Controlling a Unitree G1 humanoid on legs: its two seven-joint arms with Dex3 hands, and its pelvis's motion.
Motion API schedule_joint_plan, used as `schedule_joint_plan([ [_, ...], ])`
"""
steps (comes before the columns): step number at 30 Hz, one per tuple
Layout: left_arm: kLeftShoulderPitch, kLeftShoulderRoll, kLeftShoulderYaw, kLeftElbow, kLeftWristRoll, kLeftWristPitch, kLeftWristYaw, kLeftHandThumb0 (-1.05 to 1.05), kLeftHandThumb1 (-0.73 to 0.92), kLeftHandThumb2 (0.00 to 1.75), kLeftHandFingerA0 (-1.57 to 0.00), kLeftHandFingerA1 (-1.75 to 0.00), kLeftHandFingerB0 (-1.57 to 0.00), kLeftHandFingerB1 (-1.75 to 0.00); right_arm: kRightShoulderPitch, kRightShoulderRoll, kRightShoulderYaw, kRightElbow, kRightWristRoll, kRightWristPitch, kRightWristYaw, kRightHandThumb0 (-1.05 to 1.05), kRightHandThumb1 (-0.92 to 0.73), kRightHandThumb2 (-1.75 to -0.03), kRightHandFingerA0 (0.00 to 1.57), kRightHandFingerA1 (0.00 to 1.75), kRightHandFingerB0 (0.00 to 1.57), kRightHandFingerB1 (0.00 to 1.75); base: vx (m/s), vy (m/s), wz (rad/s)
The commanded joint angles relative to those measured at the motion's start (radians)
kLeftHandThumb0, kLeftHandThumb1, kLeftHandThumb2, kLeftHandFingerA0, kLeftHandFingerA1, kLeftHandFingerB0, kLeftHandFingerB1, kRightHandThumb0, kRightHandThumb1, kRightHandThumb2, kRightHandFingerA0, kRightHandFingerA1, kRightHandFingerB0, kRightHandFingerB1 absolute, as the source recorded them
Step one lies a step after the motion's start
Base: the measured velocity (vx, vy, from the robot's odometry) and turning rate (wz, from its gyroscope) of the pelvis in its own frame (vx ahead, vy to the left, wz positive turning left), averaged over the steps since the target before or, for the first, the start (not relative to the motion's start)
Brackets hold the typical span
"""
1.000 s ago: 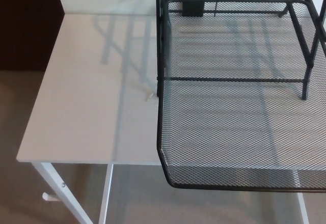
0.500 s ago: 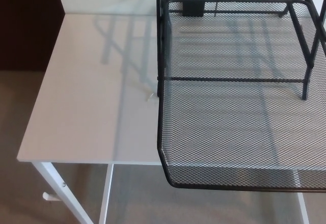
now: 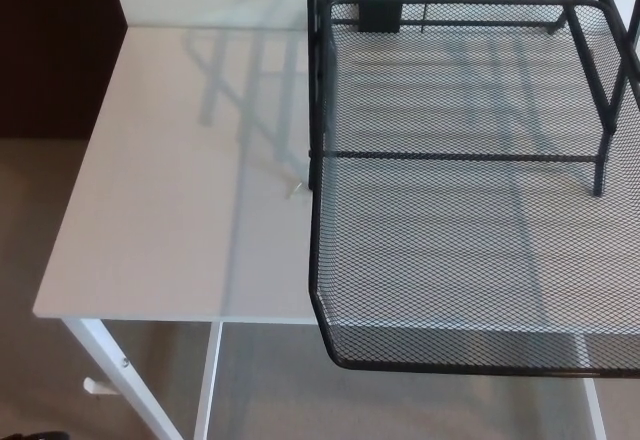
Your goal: The robot walk towards a table in front and then pushes a layer of a file tray back to its original position using its right hand
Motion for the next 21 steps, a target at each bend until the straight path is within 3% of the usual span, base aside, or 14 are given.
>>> schedule_joint_plan([
  [1, -0.001, 0.012, 0.01, -0.022, -0.005, 0.05, 0.006, -0.04, 0.69, 0.59, -0.49, -0.46, -0.34, -0.37, -0.019, 0.05, 0.096, -0.105, -0.186, -0.061, -0.011, -0.47, -0.48, -0.54, 0.36, 0.47, 0.36, 0.39, 0.0, 0.0, 0.0],
  [2, -0.001, 0.011, 0.01, -0.024, -0.007, 0.052, 0.006, -0.04, 0.69, 0.59, -0.49, -0.46, -0.34, -0.37, -0.016, 0.054, 0.112, -0.118, -0.197, -0.054, -0.009, -0.47, -0.48, -0.54, 0.36, 0.47, 0.36, 0.39, 0.0, 0.0, 0.0],
  [3, 0.0, 0.012, 0.011, -0.027, -0.008, 0.047, 0.002, -0.03, 0.69, 0.59, -0.49, -0.46, -0.34, -0.38, -0.021, 0.055, 0.191, -0.124, -0.193, -0.058, 0.016, -0.23, -0.25, -0.85, 0.25, 0.6, 0.24, 0.59, 0.0, 0.0, 0.0],
  [4, 0.002, 0.013, 0.011, -0.033, -0.008, 0.047, 0.001, -0.04, 0.69, 0.59, -0.49, -0.46, -0.34, -0.38, -0.024, 0.066, 0.248, -0.125, -0.222, -0.067, 0.023, -0.48, -0.45, -0.53, 0.33, 0.5, 0.36, 0.43, 0.0, 0.0, 0.0],
  [11, -0.015, 0.018, 0.007, -0.036, 0.0, 0.05, 0.004, -0.04, 0.68, 0.58, -0.51, -0.46, -0.34, -0.37, 0.018, 0.094, 0.521, -0.113, -0.412, -0.115, 0.068, -0.46, -0.41, -0.52, 0.2, 0.59, 0.29, 0.41, 0.0, 0.0, 0.0],
  [12, -0.02, 0.019, 0.006, -0.033, 0.0, 0.053, 0.003, -0.04, 0.68, 0.58, -0.51, -0.46, -0.34, -0.37, 0.017, 0.084, 0.552, -0.097, -0.441, -0.13, 0.078, -0.51, -0.33, -0.66, 0.16, 0.59, 0.23, 0.47, 0.0, 0.0, 0.0],
  [14, -0.021, 0.018, 0.003, -0.037, 0.003, 0.051, 0.004, -0.04, 0.67, 0.58, -0.51, -0.47, -0.35, -0.37, 0.014, 0.062, 0.593, -0.069, -0.525, -0.175, 0.093, -0.55, -0.34, -0.68, 0.16, 0.59, 0.22, 0.46, 0.0, 0.0, 0.0],
  [15, -0.021, 0.017, 0.002, -0.042, 0.006, 0.052, 0.009, -0.06, 0.66, 0.58, -0.53, -0.47, -0.37, -0.38, 0.018, 0.061, 0.601, -0.066, -0.55, -0.182, 0.094, -0.54, -0.32, -0.51, 0.31, 0.54, 0.42, 0.36, 0.0, 0.0, 0.0],
  [16, -0.018, 0.018, -0.002, -0.051, 0.011, 0.048, 0.011, -0.05, 0.67, 0.58, -0.52, -0.46, -0.35, -0.37, 0.032, 0.052, 0.621, -0.054, -0.606, -0.197, 0.106, -0.57, -0.4, -0.54, 0.16, 0.56, 0.27, 0.35, 0.0, 0.0, 0.0],
  [17, -0.016, 0.02, -0.003, -0.055, 0.012, 0.045, 0.009, -0.05, 0.67, 0.58, -0.52, -0.46, -0.35, -0.37, 0.039, 0.045, 0.632, -0.046, -0.637, -0.206, 0.115, -0.57, -0.4, -0.54, 0.16, 0.56, 0.27, 0.35, 0.0, 0.0, 0.0],
  [18, -0.014, 0.019, -0.003, -0.061, 0.011, 0.044, 0.008, -0.04, 0.67, 0.57, -0.52, -0.46, -0.36, -0.37, 0.051, 0.028, 0.642, -0.037, -0.683, -0.216, 0.13, -0.59, -0.37, -0.7, 0.07, 0.55, 0.17, 0.42, 0.0, 0.0, 0.0],
  [19, -0.018, 0.018, -0.003, -0.067, 0.01, 0.054, 0.012, -0.04, 0.67, 0.58, -0.52, -0.46, -0.35, -0.37, 0.061, 0.013, 0.653, -0.021, -0.73, -0.229, 0.141, -0.32, -0.17, -0.8, 0.04, 0.56, 0.0, 0.49, 0.0, 0.0, 0.0],
  [20, -0.023, 0.019, -0.006, -0.07, 0.014, 0.06, 0.014, -0.04, 0.67, 0.58, -0.52, -0.46, -0.35, -0.37, 0.064, 0.011, 0.666, -0.005, -0.755, -0.243, 0.139, -0.32, -0.17, -0.8, 0.04, 0.56, 0.0, 0.49, 0.0, 0.0, 0.0],
  [21, -0.025, 0.02, -0.007, -0.071, 0.014, 0.062, 0.015, -0.04, 0.67, 0.58, -0.52, -0.46, -0.34, -0.37, 0.066, 0.009, 0.676, 0.005, -0.771, -0.252, 0.136, -0.6, -0.39, -0.72, 0.03, 0.49, 0.11, 0.41, 0.0, 0.0, 0.0],
])
